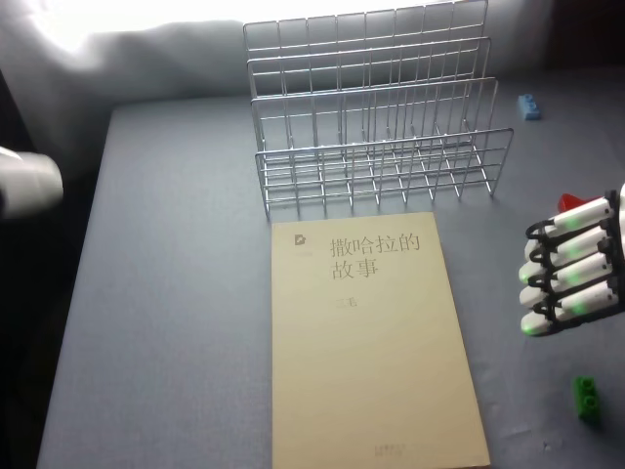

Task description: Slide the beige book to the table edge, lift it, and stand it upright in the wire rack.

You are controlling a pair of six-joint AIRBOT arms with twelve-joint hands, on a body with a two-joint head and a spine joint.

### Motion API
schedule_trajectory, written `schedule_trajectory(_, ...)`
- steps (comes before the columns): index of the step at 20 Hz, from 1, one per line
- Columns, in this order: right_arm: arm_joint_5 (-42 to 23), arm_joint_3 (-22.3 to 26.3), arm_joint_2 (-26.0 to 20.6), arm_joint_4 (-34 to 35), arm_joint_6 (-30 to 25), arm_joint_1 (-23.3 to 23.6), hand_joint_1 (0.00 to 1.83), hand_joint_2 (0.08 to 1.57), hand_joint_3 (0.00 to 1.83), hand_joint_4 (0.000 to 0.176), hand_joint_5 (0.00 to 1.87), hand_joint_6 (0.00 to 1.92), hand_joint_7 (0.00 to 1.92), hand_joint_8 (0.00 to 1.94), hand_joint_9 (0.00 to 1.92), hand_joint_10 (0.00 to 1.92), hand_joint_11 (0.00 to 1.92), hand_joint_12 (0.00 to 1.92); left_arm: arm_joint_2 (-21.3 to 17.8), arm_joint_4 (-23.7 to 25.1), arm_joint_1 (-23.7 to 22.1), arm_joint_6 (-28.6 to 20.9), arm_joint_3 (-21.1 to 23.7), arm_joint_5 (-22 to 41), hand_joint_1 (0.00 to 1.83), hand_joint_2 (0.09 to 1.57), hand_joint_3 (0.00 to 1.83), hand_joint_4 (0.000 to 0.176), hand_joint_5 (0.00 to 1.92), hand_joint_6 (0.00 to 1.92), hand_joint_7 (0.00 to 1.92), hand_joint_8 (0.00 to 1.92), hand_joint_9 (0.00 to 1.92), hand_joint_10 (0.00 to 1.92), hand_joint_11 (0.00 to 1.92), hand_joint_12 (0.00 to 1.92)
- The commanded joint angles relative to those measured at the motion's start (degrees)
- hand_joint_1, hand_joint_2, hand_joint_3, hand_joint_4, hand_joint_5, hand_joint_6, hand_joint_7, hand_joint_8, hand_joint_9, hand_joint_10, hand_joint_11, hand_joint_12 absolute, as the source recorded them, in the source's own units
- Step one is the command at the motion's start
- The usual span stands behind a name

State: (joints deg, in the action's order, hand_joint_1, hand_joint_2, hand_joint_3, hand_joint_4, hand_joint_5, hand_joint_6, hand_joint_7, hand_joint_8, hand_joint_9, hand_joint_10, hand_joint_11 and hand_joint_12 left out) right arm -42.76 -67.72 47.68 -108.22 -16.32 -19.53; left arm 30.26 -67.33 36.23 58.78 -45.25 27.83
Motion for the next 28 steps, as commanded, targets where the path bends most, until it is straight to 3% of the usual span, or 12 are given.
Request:
schedule_trajectory(1, -0.79, -0.51, 0.05, 2.9, -0.02, 0.39, 0.06, 1.13, 0.01, 0.0, 0.18, 0.0, 0.19, 0.0, 0.19, 0.0, 0.0, 0.57, -0.42, 1.61, -0.15, -0.53, -0.65, 5.46, 0.13, 1.1, 0.0, 0.0, 0.19, 0.0, 0.16, 0.0, 0.12, 0.01, 0.0, 0.31)
schedule_trajectory(3, -1.16, -1.05, 0.46, 2.82, -0.02, 0.39, 0.07, 1.12, 0.0, 0.0, 0.2, 0.01, 0.22, 0.01, 0.24, 0.01, 0.0, 0.67, -0.68, 4.43, 3.39, -6.05, -0.91, 7.76, 0.13, 1.1, 0.0, 0.0, 0.2, 0.0, 0.19, 0.01, 0.14, 0.01, 0.0, 0.33)
schedule_trajectory(4, -1.17, -1.17, 0.67, 2.34, -0.02, 0.41, 0.08, 1.11, 0.0, 0.0, 0.2, 0.01, 0.23, 0.01, 0.25, 0.01, 0.0, 0.68, -0.68, 9.82, 7.36, -13.46, -1.53, 10.45, 0.13, 1.1, 0.0, 0.0, 0.2, 0.0, 0.19, 0.01, 0.14, 0.01, 0.0, 0.36)
schedule_trajectory(5, -1.18, -1.16, 0.71, 1.76, -0.02, 0.41, 0.1, 1.11, 0.0, 0.0, 0.21, 0.01, 0.23, 0.01, 0.25, 0.01, 0.0, 0.71, -0.62, 13.23, 8.86, -16.56, -2.18, 11.1, 0.12, 1.1, 0.0, 0.0, 0.16, 0.0, 0.15, 0.0, 0.12, 0.0, 0.0, 0.32)
schedule_trajectory(9, -0.97, -1.34, 1.54, 1.31, -0.1, -0.59, 0.09, 1.1, 0.0, 0.0, 0.23, 0.01, 0.24, 0.01, 0.26, 0.01, 0.0, 0.77, -0.84, 17.94, 8.89, -15.98, -4.87, 7.61, 0.13, 1.1, 0.0, 0.0, 0.18, 0.0, 0.15, 0.0, 0.13, 0.0, 0.0, 0.41)
schedule_trajectory(13, -0.12, -1.5, 3.2, 0.93, -0.07, -1.15, 0.1, 1.1, 0.0, 0.0, 0.22, 0.0, 0.23, 0.0, 0.25, 0.0, 0.0, 0.67, -1.36, 17.95, 6.14, -13.18, -6.56, 4.42, 0.15, 1.1, 0.0, 0.0, 0.18, 0.0, 0.16, 0.0, 0.13, 0.0, 0.0, 0.41)
schedule_trajectory(15, 0.24, -2.07, 4.42, 0.92, 0.46, -1.27, 0.12, 1.1, 0.0, 0.0, 0.24, 0.0, 0.25, 0.0, 0.27, 0.01, 0.0, 0.73, -2.62, 17.92, 8.42, -13.79, -6.59, 4.34, 0.16, 1.1, 0.0, 0.0, 0.17, 0.0, 0.16, 0.0, 0.13, 0.0, 0.0, 0.39)
schedule_trajectory(17, 0.58, -2.89, 5.75, 0.9, 0.68, -1.3, 0.12, 1.09, 0.0, 0.0, 0.25, 0.01, 0.26, 0.01, 0.27, 0.01, 0.0, 0.74, -4.29, 17.93, 12.99, -18.1, -6.02, 4.77, 0.17, 1.1, 0.0, 0.0, 0.17, 0.0, 0.15, 0.0, 0.13, 0.0, 0.0, 0.39)
schedule_trajectory(19, 0.79, -3.39, 6.29, 0.9, 0.78, -1.84, 0.1, 1.1, 0.0, 0.0, 0.23, 0.0, 0.25, 0.0, 0.25, 0.0, 0.0, 0.71, -3.9, 18.11, 14.43, -28.78, -5.74, 7.06, 0.19, 1.09, 0.0, 0.0, 0.18, 0.0, 0.14, 0.0, 0.11, 0.0, 0.0, 0.37)
schedule_trajectory(22, 0.82, -5.06, 7.99, 0.89, 1.18, -2.01, 0.11, 1.11, 0.0, 0.0, 0.23, 0.0, 0.27, 0.01, 0.28, 0.01, 0.0, 0.77, -4.44, 18.07, 18.33, -39.54, -5.19, 9.87, 0.14, 1.1, 0.0, 0.0, 0.16, 0.0, 0.14, 0.0, 0.11, 0.0, 0.0, 0.37)
schedule_trajectory(25, 1.23, -6.22, 9.43, 0.89, 1.34, -2.09, 0.08, 1.12, 0.0, 0.0, 0.19, 0.0, 0.24, 0.0, 0.24, 0.0, 0.0, 0.62, -2.68, 12.23, 20.7, -42.61, -2.24, 22.75, 0.14, 1.11, 0.0, 0.0, 0.14, 0.0, 0.12, 0.0, 0.09, 0.0, 0.0, 0.35)
schedule_trajectory(28, 2.27, -6.48, 10.37, 0.89, 1.95, -2.07, 0.06, 1.13, 0.0, 0.0, 0.2, 0.0, 0.24, 0.0, 0.23, 0.0, 0.0, 0.67, -2.5, 10.42, 20.94, -42.98, -1.08, 20.06, 0.14, 1.1, 0.0, 0.0, 0.13, 0.0, 0.11, 0.0, 0.08, 0.0, 0.0, 0.31)
